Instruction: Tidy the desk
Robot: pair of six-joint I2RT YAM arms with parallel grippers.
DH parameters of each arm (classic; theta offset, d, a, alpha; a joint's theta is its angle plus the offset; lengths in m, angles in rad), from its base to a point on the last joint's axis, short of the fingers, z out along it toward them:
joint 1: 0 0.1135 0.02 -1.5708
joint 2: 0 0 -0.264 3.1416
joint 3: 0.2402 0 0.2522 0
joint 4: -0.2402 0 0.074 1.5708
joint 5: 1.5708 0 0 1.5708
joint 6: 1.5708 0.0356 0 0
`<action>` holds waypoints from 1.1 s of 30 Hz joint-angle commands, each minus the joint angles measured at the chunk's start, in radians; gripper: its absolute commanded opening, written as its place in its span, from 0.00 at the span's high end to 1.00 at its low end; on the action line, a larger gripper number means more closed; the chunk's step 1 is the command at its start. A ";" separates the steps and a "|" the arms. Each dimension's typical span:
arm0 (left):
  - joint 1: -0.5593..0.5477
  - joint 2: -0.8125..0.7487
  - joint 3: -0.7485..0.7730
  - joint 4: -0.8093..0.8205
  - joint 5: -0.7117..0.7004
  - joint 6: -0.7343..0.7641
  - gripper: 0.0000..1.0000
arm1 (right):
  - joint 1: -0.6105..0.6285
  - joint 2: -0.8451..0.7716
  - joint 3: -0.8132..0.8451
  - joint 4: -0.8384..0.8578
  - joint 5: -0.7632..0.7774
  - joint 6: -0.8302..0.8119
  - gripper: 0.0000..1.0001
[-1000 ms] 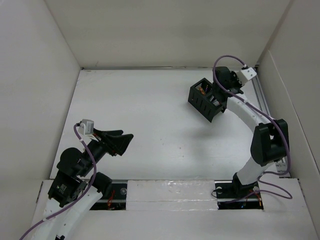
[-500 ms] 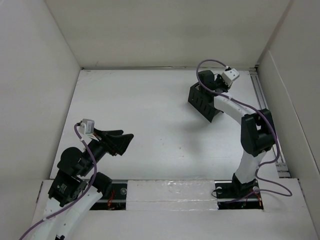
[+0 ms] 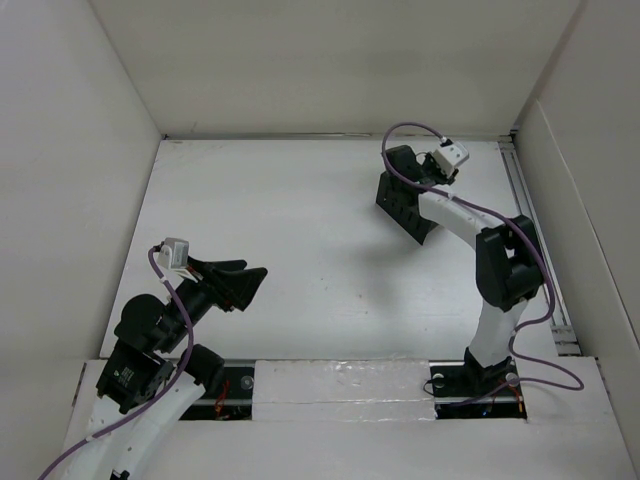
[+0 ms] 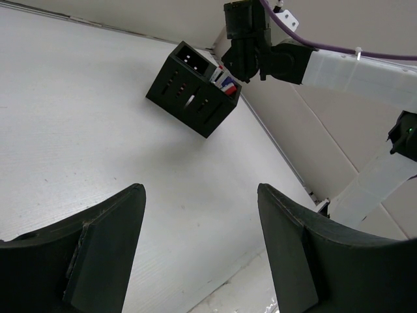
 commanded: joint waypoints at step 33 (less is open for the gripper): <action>0.005 -0.048 0.007 0.040 -0.010 0.018 0.34 | 0.656 -0.956 -0.821 0.733 -0.873 0.022 1.00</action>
